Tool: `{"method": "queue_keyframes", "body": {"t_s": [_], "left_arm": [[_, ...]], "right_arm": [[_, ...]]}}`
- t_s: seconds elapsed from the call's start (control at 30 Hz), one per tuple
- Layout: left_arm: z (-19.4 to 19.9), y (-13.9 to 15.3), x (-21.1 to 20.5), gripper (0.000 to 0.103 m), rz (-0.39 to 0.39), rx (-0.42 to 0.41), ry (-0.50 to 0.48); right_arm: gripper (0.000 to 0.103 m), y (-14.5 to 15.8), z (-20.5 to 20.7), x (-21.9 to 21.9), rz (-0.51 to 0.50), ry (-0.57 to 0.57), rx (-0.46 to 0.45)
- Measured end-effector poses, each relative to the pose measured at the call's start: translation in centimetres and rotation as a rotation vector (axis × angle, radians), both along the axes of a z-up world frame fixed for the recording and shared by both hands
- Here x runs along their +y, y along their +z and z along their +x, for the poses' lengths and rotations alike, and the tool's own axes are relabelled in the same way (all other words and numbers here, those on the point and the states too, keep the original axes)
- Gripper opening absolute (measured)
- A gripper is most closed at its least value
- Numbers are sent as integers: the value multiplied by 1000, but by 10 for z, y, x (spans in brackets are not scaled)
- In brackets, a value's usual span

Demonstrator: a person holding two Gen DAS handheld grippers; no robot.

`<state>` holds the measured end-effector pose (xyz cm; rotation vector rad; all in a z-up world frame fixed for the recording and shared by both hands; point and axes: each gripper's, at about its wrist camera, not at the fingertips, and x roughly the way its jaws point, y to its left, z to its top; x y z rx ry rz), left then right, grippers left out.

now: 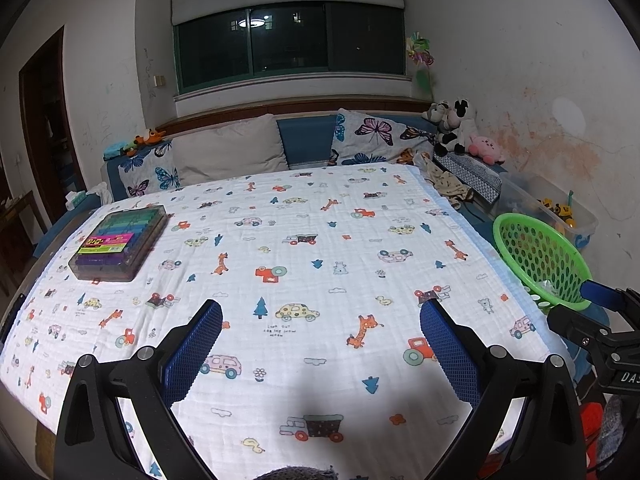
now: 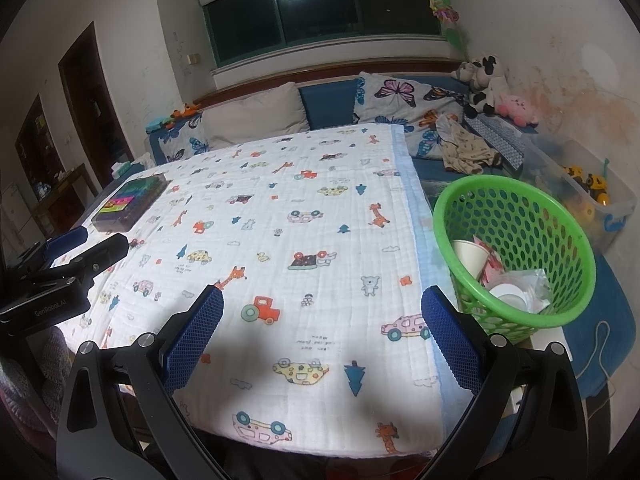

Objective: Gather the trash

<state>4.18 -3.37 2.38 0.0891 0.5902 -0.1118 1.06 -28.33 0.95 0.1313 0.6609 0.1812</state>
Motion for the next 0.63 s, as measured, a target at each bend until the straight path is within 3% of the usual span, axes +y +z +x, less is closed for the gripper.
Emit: {"method": "queue_keyframes", "body": {"t_s": [0.63], "left_arm": [[4,-3,3,96,6,8,26]], "right_arm": [[98,-2,4,2,-5,16,8]]}}
